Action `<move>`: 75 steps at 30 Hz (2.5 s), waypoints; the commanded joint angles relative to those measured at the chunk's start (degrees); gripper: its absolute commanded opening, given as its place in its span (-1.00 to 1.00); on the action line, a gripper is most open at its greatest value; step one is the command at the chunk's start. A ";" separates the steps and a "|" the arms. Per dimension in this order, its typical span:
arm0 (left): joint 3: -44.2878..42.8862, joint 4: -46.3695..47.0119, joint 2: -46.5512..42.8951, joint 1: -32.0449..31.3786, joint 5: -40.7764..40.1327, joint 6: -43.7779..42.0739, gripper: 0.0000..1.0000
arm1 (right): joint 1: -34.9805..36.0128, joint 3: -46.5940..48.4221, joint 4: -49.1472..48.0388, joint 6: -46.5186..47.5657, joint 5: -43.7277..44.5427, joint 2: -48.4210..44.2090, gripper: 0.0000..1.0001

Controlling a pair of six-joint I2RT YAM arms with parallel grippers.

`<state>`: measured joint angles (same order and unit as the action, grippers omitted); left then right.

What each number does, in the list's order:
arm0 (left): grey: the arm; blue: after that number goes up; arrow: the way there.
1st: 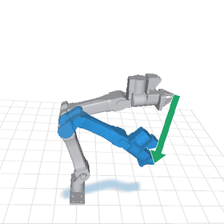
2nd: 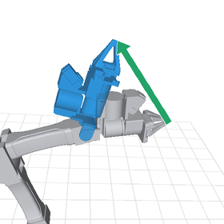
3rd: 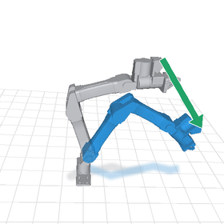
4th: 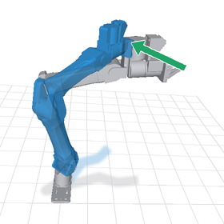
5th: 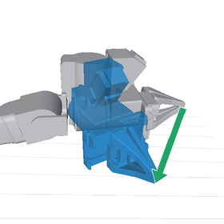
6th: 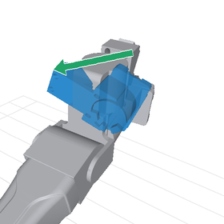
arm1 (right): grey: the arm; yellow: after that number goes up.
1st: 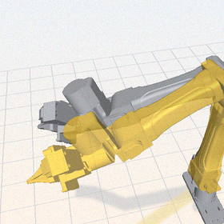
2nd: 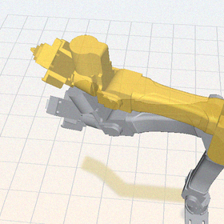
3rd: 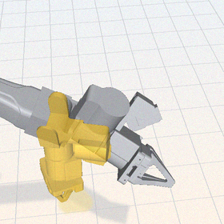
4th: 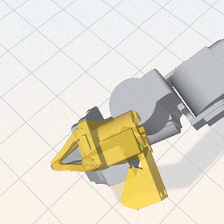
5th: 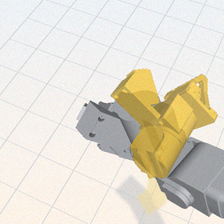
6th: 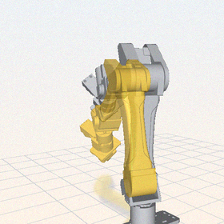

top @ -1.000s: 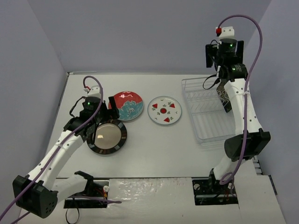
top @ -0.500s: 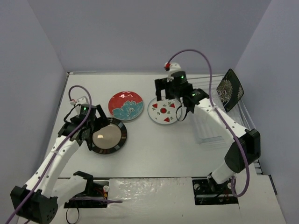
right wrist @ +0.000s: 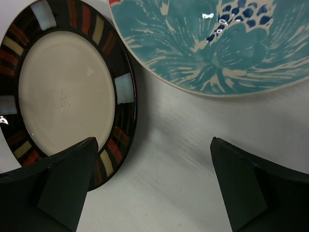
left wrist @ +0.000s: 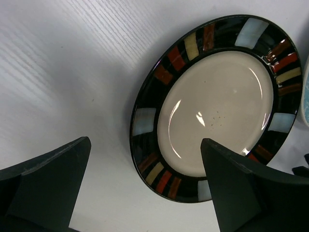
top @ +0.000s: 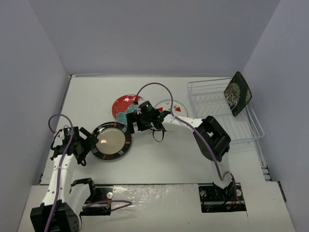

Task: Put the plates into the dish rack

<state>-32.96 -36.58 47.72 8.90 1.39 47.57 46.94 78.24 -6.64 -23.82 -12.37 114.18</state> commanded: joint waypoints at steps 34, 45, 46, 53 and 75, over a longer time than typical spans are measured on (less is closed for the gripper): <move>14.04 31.22 11.11 7.04 17.54 -1.03 -0.99 | -1.74 -5.16 -8.48 -6.34 -6.52 -3.29 1.00; 15.50 36.54 5.86 7.10 25.66 0.87 -1.00 | -2.68 -7.43 -10.64 -8.16 -8.34 -4.14 1.00; 15.64 38.61 5.72 7.10 26.95 1.87 -1.00 | -2.73 -7.57 -11.01 -8.25 -8.62 -4.15 1.00; 15.03 39.46 5.13 7.10 32.89 5.57 -1.00 | -2.73 -8.31 -15.69 -14.28 -13.90 -2.11 1.00; 13.78 37.46 3.94 6.54 37.81 9.58 -1.00 | -3.20 -25.67 -38.91 -41.97 -21.97 -0.75 0.75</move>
<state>-16.88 -1.44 52.64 16.09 34.88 55.21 42.11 57.24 -37.81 -57.20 -32.95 114.41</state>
